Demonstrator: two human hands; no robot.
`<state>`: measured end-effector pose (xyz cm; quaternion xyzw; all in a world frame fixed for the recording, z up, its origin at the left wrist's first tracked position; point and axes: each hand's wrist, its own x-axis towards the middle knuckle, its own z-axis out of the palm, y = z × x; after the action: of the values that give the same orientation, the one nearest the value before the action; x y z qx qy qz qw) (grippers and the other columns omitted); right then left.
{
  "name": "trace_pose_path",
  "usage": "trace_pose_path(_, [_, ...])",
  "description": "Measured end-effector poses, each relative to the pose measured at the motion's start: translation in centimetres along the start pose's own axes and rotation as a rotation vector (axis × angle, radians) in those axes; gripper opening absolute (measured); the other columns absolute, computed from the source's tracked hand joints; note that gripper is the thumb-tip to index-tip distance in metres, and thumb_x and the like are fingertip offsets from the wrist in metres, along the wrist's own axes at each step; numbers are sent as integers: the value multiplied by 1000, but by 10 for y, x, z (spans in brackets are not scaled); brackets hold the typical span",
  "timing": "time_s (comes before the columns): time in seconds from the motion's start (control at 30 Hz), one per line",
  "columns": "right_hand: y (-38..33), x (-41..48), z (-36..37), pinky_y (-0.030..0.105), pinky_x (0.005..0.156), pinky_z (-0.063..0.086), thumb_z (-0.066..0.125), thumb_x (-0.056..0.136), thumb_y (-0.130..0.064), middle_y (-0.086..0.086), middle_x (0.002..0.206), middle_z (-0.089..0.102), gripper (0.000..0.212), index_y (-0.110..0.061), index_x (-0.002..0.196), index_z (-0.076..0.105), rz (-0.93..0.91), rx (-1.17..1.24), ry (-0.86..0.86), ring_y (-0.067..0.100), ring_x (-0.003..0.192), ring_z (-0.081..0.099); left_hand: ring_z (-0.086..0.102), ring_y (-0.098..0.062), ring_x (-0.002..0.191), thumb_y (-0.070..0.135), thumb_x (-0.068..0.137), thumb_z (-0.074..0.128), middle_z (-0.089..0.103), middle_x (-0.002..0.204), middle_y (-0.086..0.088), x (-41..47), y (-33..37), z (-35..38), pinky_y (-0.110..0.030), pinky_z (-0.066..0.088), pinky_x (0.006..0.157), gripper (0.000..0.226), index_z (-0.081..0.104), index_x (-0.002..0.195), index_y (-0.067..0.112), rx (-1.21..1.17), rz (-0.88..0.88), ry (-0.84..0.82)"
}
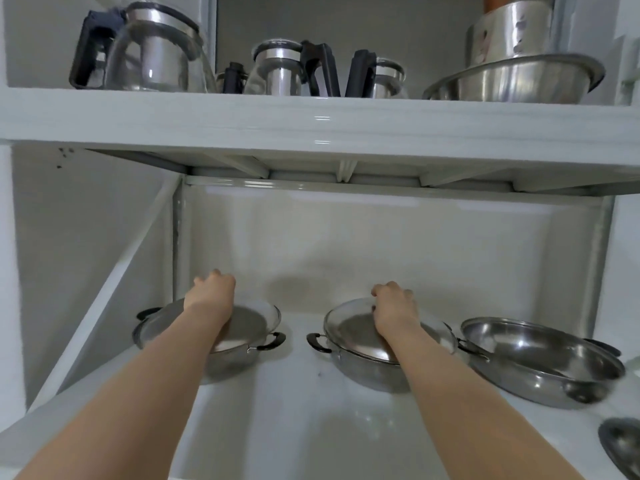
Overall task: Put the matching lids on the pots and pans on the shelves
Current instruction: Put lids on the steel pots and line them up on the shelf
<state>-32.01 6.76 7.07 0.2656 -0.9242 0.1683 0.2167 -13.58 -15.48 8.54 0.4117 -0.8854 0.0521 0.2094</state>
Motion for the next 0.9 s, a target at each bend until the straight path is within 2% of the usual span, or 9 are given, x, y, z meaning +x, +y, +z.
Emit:
trace_pose_path(0.27, [7,25,17,37,100,39,42,94,-5,9,130,51,37,-13,128,55,-7,41,-46,33,120,43,43,-34,120,-5,92,38,48,125,-12,14,-9,21,-42,47,93,35,54,120,6,26,-71,6])
trace_pose_path(0.63, [10,27,30,36,99,40,42,94,-6,8,129,50,36,-14,127,54,-16,-9,-64,33,119,43,44,-34,118,-9,89,38,51,119,-13,29,-13,38,-42,49,91,33,58,111,3,-17,-18,5])
trace_pose_path(0.9, [11,25,31,36,98,41,44,95,-9,8,128,52,33,-15,125,55,-27,-29,-64,33,117,45,46,-35,117,-5,91,41,53,120,-13,33,-18,46,-43,49,89,31,59,114,5,-24,1,21])
